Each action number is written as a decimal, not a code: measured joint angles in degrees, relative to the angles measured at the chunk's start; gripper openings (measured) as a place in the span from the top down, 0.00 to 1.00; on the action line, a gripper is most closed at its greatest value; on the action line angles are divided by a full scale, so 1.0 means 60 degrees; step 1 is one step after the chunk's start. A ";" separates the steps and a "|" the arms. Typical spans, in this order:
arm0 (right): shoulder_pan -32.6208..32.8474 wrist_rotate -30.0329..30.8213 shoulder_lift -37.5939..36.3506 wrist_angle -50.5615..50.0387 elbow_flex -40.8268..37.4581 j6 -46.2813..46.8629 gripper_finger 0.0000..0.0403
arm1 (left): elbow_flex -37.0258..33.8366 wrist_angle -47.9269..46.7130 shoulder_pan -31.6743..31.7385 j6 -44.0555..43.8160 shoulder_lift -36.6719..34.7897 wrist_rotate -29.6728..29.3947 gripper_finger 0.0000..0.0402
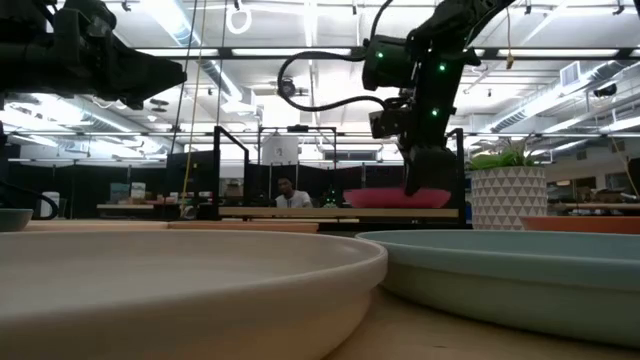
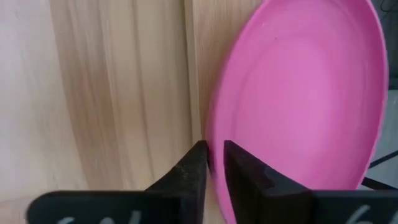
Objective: Place and stack plates onto a shelf
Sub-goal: Put the pink plate on the shelf, then put the brown plate on the shelf
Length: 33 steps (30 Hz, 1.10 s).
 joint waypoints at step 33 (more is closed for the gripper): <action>0.2614 -0.2973 0.1233 0.4556 0.0567 -0.1669 0.50 | 0.0002 0.0142 0.0001 0.0087 0.0000 0.0000 0.65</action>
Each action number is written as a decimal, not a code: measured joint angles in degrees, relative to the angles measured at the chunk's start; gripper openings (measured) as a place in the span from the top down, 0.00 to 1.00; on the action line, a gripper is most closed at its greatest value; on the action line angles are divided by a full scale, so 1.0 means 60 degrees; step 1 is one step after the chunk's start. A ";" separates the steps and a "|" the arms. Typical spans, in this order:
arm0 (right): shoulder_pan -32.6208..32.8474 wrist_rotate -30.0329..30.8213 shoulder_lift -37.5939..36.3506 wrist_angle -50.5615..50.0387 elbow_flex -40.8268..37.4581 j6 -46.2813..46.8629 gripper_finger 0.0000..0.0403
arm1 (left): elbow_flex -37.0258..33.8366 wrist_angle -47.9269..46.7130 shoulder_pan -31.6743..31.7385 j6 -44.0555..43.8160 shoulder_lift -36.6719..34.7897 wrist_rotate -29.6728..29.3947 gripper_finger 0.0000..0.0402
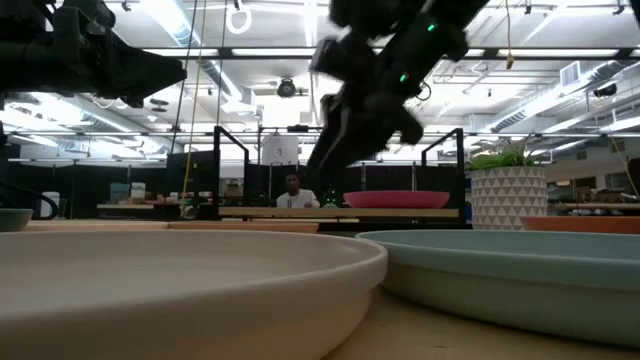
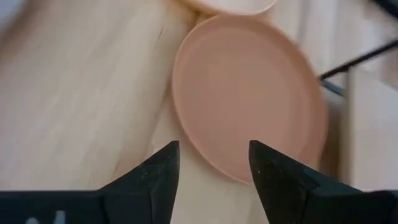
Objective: Place and stack plates onto a shelf
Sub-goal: Put the brown plate on the shelf
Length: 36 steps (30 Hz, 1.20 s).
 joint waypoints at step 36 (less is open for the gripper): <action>0.0224 -0.1062 0.1513 -0.3516 0.2447 -0.1763 0.91 | 0.0000 -0.0368 -0.0001 -0.0077 -0.0004 0.0000 0.65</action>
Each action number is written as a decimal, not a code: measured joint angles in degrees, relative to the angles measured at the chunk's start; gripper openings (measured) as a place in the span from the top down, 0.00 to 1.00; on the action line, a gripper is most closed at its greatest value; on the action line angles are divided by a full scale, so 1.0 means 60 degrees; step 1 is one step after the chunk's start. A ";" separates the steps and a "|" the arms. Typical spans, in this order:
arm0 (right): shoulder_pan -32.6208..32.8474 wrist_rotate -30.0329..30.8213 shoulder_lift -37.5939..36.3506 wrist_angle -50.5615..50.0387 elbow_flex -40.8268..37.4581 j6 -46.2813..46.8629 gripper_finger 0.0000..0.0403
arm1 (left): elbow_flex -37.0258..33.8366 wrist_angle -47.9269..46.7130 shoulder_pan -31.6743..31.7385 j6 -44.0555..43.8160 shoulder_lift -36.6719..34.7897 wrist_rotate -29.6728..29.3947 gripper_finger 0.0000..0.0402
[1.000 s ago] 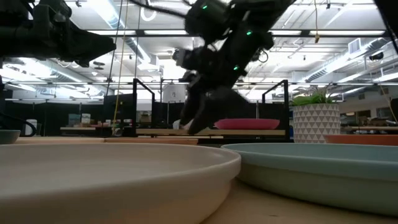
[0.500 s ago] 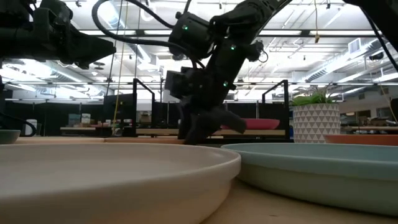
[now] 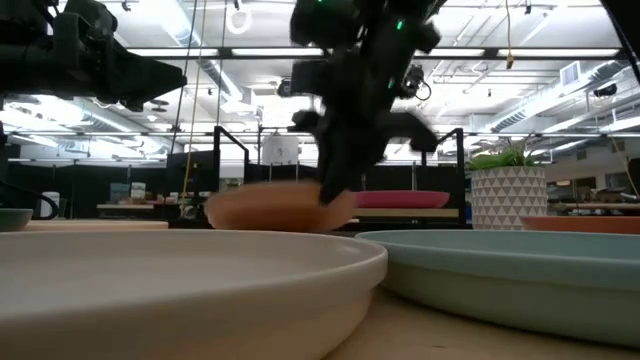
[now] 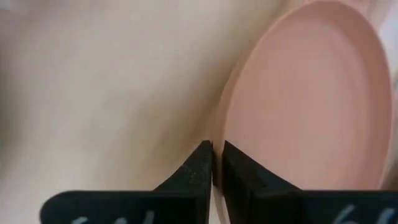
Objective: Place and stack plates onto a shelf
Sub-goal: Put the brown plate on the shelf
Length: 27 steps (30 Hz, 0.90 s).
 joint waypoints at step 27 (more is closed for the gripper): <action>-0.2597 0.0669 -0.0372 0.2475 -0.0051 -0.1803 0.94 | 0.0000 0.0113 0.0000 0.0007 0.0003 0.0000 0.65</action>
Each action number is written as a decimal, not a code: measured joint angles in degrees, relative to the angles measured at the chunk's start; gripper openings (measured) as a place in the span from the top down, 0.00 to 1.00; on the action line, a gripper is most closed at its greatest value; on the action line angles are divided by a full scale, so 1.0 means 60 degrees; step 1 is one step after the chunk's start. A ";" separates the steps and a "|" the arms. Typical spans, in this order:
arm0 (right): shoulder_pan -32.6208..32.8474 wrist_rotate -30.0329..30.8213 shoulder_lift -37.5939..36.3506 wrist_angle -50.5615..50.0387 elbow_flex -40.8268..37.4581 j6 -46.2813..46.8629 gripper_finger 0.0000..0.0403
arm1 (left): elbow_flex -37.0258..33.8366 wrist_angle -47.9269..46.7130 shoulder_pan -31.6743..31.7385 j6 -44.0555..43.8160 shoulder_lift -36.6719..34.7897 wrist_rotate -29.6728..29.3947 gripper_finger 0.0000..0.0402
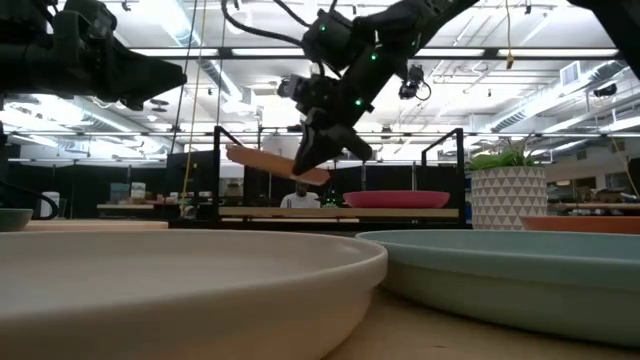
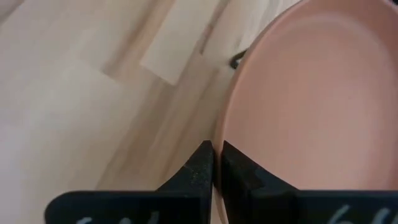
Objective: Place and stack plates onto a shelf
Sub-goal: Put the brown plate on the shelf, then stack the orange plate on top of the pink plate on the shelf
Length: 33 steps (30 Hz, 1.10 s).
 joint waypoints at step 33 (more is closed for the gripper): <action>0.1068 -0.2041 -0.0072 -0.3973 0.0838 0.2961 0.73 | -0.0001 -0.0159 0.0000 -0.0087 0.0000 0.0004 0.65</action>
